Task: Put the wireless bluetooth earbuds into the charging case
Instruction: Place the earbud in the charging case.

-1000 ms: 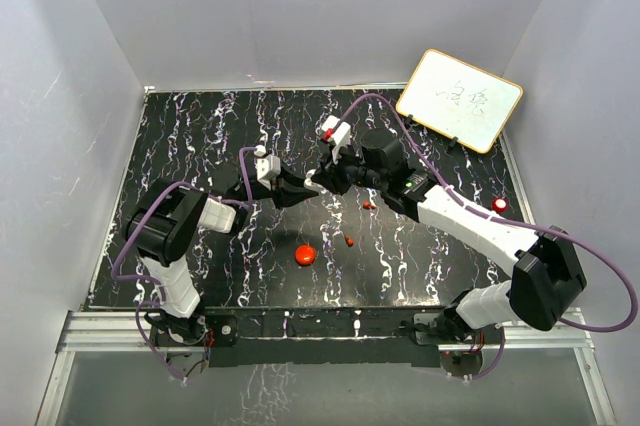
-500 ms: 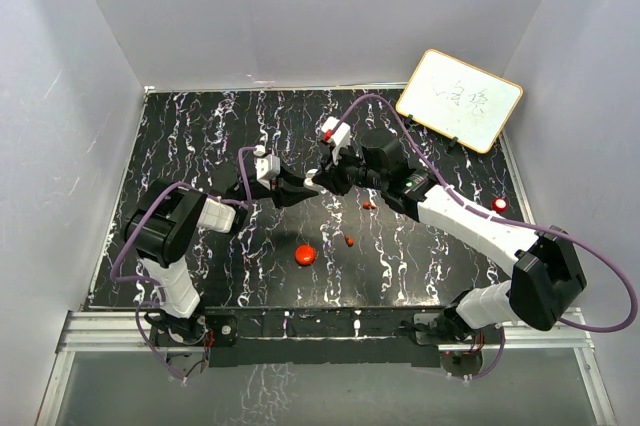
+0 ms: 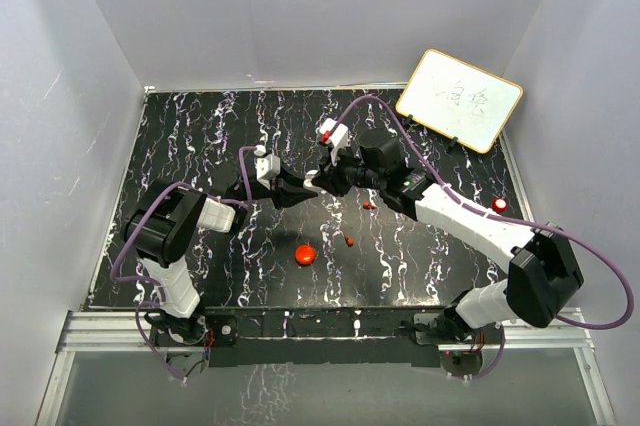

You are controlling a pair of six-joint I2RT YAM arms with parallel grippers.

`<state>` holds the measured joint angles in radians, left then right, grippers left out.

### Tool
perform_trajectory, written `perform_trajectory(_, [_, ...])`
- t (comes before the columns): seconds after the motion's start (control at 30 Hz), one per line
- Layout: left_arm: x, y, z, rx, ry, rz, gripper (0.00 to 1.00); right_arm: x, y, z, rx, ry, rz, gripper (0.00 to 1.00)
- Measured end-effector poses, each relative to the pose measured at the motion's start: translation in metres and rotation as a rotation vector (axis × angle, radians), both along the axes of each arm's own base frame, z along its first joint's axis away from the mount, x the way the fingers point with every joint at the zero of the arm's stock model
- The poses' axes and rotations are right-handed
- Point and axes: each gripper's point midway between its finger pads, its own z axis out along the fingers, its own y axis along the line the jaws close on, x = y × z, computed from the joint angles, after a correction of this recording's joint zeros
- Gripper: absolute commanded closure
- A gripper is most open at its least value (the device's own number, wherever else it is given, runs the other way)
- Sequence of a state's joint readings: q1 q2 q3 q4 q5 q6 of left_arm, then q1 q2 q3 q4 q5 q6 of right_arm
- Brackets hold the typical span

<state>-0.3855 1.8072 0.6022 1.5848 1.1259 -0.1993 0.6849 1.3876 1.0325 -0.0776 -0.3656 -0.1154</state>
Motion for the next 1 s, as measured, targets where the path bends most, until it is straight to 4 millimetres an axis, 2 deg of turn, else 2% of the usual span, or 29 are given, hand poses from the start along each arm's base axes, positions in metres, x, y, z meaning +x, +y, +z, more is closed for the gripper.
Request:
perform_trajectory(0.13, [0.000,0.000,0.000,0.000,0.000,-0.002,1.00,0.001,0.000,-0.003,-0.006,0.004,0.001,0.79])
perform_trajectory(0.33, [0.000,0.000,0.002,-0.002,-0.002,0.000,1.00,0.001,0.000,-0.004,-0.011,0.000,0.003,0.65])
perform_trajectory(0.6, [0.004,0.000,0.005,-0.010,-0.014,0.014,1.00,-0.001,0.000,-0.002,-0.003,0.009,-0.001,0.59])
perform_trajectory(0.73, [0.004,0.000,0.006,-0.010,-0.015,0.012,1.00,-0.001,-0.004,0.012,0.030,-0.024,-0.029,0.56])
perform_trajectory(0.9, [0.003,0.000,0.005,-0.010,-0.016,0.010,1.00,0.003,-0.013,0.048,0.109,-0.099,-0.092,0.55])
perform_trajectory(1.0, [0.003,0.000,0.005,-0.010,-0.016,0.010,1.00,0.006,-0.017,0.061,0.141,-0.120,-0.130,0.55])
